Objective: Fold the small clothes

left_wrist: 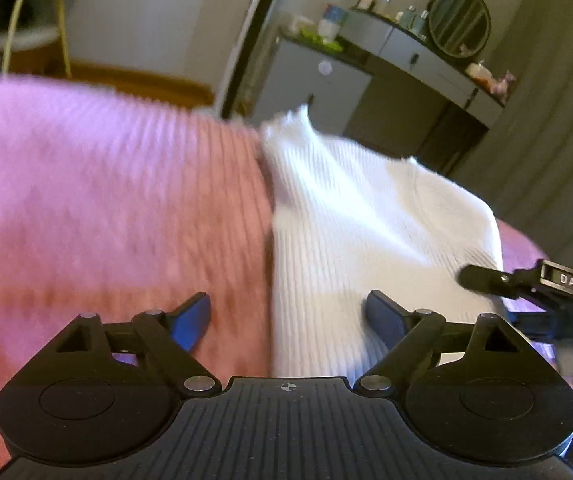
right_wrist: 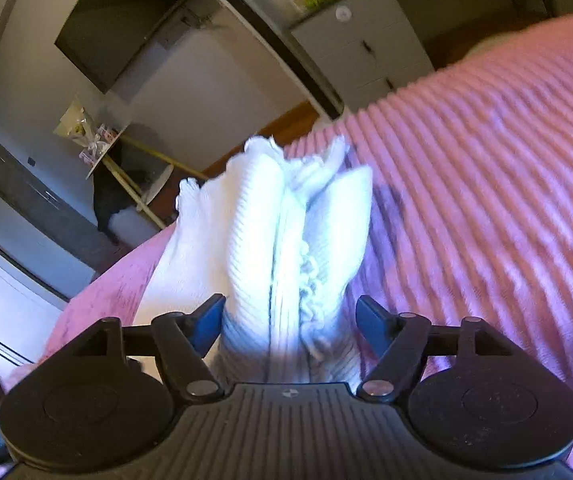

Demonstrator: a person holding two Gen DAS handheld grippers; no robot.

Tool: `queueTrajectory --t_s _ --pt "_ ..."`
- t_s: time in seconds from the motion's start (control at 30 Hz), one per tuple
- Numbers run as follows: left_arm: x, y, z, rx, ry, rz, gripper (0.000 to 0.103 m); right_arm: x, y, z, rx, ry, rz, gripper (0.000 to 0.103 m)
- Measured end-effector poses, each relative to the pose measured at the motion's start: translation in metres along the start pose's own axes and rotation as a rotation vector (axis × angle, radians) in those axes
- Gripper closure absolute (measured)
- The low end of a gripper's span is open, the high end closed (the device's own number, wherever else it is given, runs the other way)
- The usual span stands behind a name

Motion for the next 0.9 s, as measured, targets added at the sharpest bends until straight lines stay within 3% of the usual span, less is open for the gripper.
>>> queueTrajectory --t_s 0.2,0.33,0.37,0.4,0.43,0.53,0.63,0.67,0.73,0.77,0.83,0.9 --pt "-0.016 0.013 0.008 0.025 -0.041 -0.019 0.012 -0.021 0.027 -0.004 -0.034 -0.003 -0.044 0.025" --pt "-0.045 0.024 0.017 0.099 -0.062 0.019 0.012 -0.042 0.038 -0.013 -0.117 0.020 -0.029 0.026" --pt "-0.052 0.025 0.019 0.109 -0.068 0.027 0.012 -0.048 0.040 -0.013 -0.120 0.028 -0.019 0.030" --pt "-0.058 0.028 0.019 0.112 -0.078 0.030 0.012 -0.052 0.039 -0.012 -0.114 0.029 -0.013 0.056" --pt "-0.062 0.030 0.019 0.110 -0.078 0.024 0.015 -0.055 0.040 -0.010 -0.100 0.041 -0.007 0.065" --pt "-0.066 0.034 0.011 0.095 -0.100 -0.004 0.057 -0.059 0.044 0.007 0.008 0.073 -0.023 0.070" --pt "-0.054 0.033 -0.005 0.052 -0.092 -0.063 0.055 -0.053 0.053 0.025 0.120 0.135 -0.071 0.069" --pt "-0.051 0.032 -0.012 0.015 -0.078 -0.079 0.049 -0.052 0.055 0.026 0.157 0.122 -0.088 0.067" --pt "-0.041 0.029 -0.023 -0.065 -0.004 -0.112 0.040 -0.056 0.055 0.029 0.293 -0.036 -0.101 0.047" --pt "-0.034 0.028 -0.028 -0.105 0.018 -0.126 0.034 -0.055 0.054 0.029 0.336 -0.117 -0.106 0.045" --pt "-0.017 0.023 -0.034 -0.169 0.042 -0.133 0.020 -0.037 0.049 0.032 0.344 -0.133 -0.120 0.044" --pt "0.005 0.013 -0.034 -0.200 0.075 -0.128 0.017 -0.005 0.037 0.040 0.305 -0.098 -0.136 0.044"
Point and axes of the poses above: each gripper's, at about its wrist camera, not at the fingertips, and x roughly against the way its jaws point, z to its left, y to its top, the point moved 2 cm from there along -x, roughly the way its jaws point, and after that the axes turned 13 degrees about -z, right-handed, at the moved point
